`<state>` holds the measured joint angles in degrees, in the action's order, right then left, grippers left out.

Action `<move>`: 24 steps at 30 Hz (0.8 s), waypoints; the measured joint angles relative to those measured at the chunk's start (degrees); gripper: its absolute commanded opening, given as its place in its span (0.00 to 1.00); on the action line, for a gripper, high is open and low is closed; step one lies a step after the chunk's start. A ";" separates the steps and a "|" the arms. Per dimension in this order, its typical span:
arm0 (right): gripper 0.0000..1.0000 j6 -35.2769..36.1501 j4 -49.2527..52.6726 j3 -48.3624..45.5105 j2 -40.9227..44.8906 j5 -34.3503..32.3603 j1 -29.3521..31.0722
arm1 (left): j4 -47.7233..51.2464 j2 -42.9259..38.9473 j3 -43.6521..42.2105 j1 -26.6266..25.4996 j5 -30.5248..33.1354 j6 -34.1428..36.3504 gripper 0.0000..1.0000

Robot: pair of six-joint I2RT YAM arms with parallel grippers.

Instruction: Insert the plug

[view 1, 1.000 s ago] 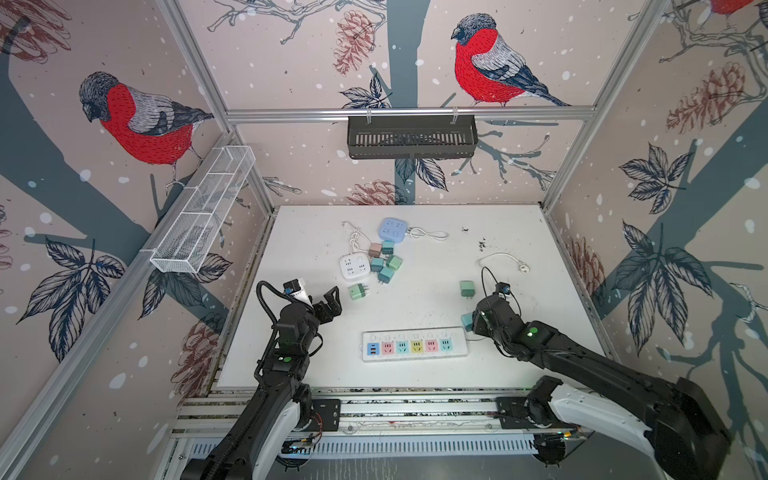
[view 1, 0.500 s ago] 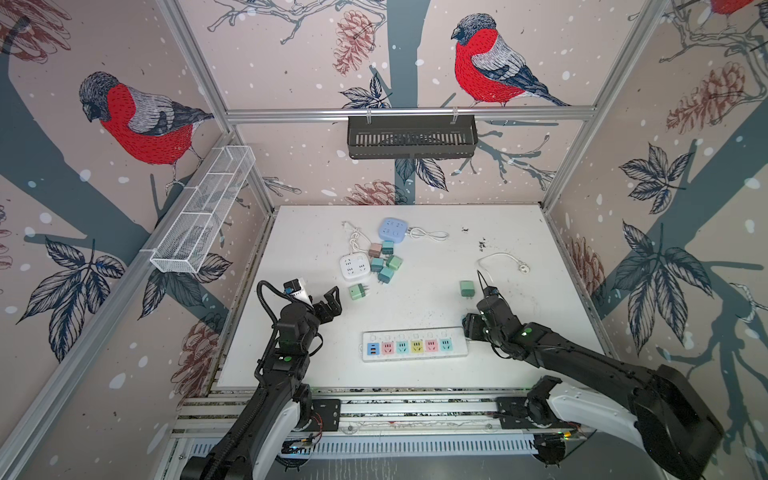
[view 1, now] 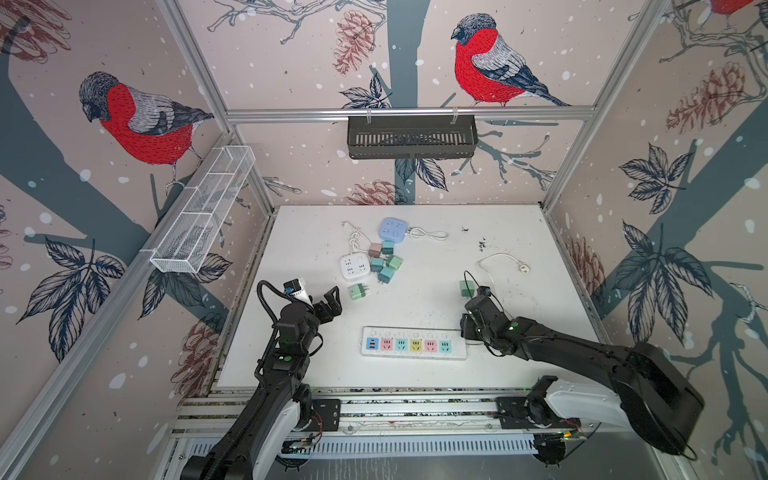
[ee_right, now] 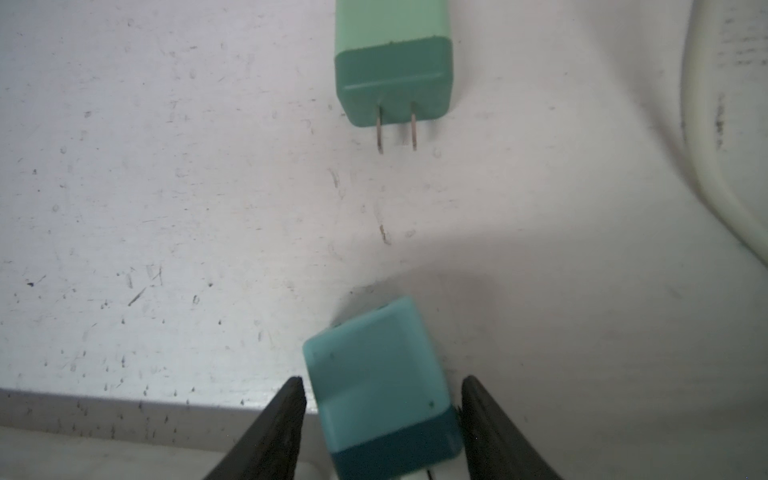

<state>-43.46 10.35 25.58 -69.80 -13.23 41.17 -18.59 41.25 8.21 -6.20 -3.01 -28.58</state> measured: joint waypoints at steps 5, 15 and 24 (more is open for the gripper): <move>0.54 -0.17 -0.07 0.02 -1.53 -1.62 0.09 | 0.00 0.26 0.02 -0.04 -0.02 0.00 0.97; 0.40 -0.26 -0.90 -0.04 -1.62 -2.03 0.39 | 0.00 0.98 0.09 -0.04 -0.02 0.00 0.97; 0.34 -0.22 -0.33 1.09 3.21 -4.42 1.90 | 0.72 2.91 2.36 -0.09 0.61 -1.66 0.98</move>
<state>-43.68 10.02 26.68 -66.59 -17.65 43.07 -17.87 44.16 10.57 -6.28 -2.39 -30.24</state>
